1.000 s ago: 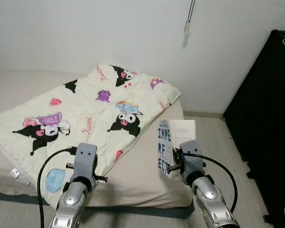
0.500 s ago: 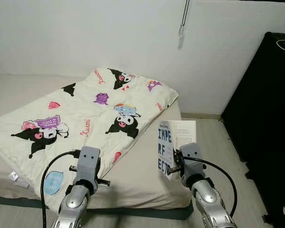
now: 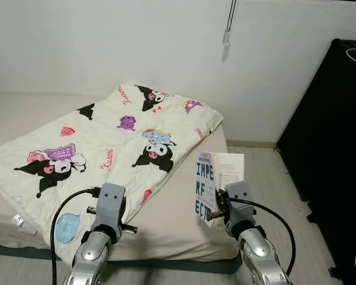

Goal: Clean up the room

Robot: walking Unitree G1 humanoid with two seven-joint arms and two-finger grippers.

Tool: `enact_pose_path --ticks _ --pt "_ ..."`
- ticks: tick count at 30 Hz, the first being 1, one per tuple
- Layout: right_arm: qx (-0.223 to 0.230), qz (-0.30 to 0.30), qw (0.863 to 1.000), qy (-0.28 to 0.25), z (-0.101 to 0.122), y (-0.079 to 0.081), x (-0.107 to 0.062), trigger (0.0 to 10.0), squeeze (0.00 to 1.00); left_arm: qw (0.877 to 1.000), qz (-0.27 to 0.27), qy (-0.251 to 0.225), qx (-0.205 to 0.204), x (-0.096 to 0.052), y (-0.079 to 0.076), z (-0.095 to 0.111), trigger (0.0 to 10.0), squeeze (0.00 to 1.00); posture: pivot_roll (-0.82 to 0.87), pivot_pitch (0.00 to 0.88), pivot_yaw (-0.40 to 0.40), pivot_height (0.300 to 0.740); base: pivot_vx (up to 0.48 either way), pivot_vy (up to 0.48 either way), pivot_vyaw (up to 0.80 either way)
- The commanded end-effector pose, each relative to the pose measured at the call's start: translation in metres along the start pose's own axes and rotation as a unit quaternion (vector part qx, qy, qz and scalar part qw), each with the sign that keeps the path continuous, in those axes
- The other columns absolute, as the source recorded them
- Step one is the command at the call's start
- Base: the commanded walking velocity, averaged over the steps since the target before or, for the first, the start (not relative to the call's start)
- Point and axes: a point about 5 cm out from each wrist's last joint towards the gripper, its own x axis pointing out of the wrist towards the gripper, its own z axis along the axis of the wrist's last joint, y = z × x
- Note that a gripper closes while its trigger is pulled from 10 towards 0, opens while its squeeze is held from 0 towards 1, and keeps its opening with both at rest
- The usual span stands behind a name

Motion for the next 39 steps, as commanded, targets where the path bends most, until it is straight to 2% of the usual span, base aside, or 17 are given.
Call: enact_pose_path --ticks 1,7,8,11,15,22,31,35,39 --pt "0.011 -0.003 1.0 -0.02 0.004 0.002 -0.002 10.0 0.0 1.0 -0.004 0.001 0.011 -0.003 0.003 -0.001 10.0 0.0 -0.05 0.171 0.027 0.74 0.0 0.0 0.0" --pt "0.018 -0.005 1.0 -0.021 0.004 0.005 -0.005 10.0 0.0 1.0 -0.007 -0.001 0.016 -0.004 0.004 0.003 10.0 0.0 -0.05 0.202 0.034 0.74 0.0 0.0 0.0" --pt "0.025 -0.004 0.999 -0.019 0.003 0.008 -0.009 10.0 0.0 1.0 -0.014 0.005 0.019 -0.003 0.003 0.003 10.0 0.0 -0.04 0.283 0.05 0.74 0.0 0.0 0.0" --pt "0.029 -0.001 0.999 -0.013 -0.001 0.013 -0.016 10.0 0.0 0.999 -0.024 0.011 0.02 -0.005 0.001 0.002 10.0 0.0 -0.04 0.299 0.056 0.74 0.0 0.0 0.0" --pt "0.03 0.002 1.0 -0.008 -0.003 0.014 -0.017 10.0 0.0 1.0 -0.025 0.009 0.006 -0.005 0.001 0.006 10.0 0.0 -0.03 0.327 0.055 0.74 0.0 0.0 0.0" --pt "0.029 0.002 1.0 -0.012 0.002 0.011 -0.012 10.0 0.0 1.0 -0.01 0.012 -0.004 -0.006 0.003 0.005 10.0 0.0 -0.04 0.297 0.043 0.74 0.0 0.0 0.0" --pt "0.019 0.001 1.0 -0.019 0.011 0.002 -0.006 10.0 0.0 1.0 -0.007 0.009 -0.017 -0.005 -0.001 0.007 10.0 0.0 -0.06 0.274 0.022 0.74 0.0 0.0 0.0" --pt "0.015 0.001 1.0 -0.019 0.011 0.0 -0.006 10.0 0.0 0.999 -0.026 0.0 -0.029 -0.006 -0.006 0.01 10.0 0.0 -0.07 0.268 0.016 0.74 0.449 0.0 0.0" --pt "0.014 0.001 1.0 -0.019 0.011 -0.001 -0.005 10.0 0.0 0.999 -0.019 -0.005 -0.038 -0.006 -0.006 0.011 10.0 0.0 -0.07 0.266 0.016 0.74 0.117 0.0 0.0"
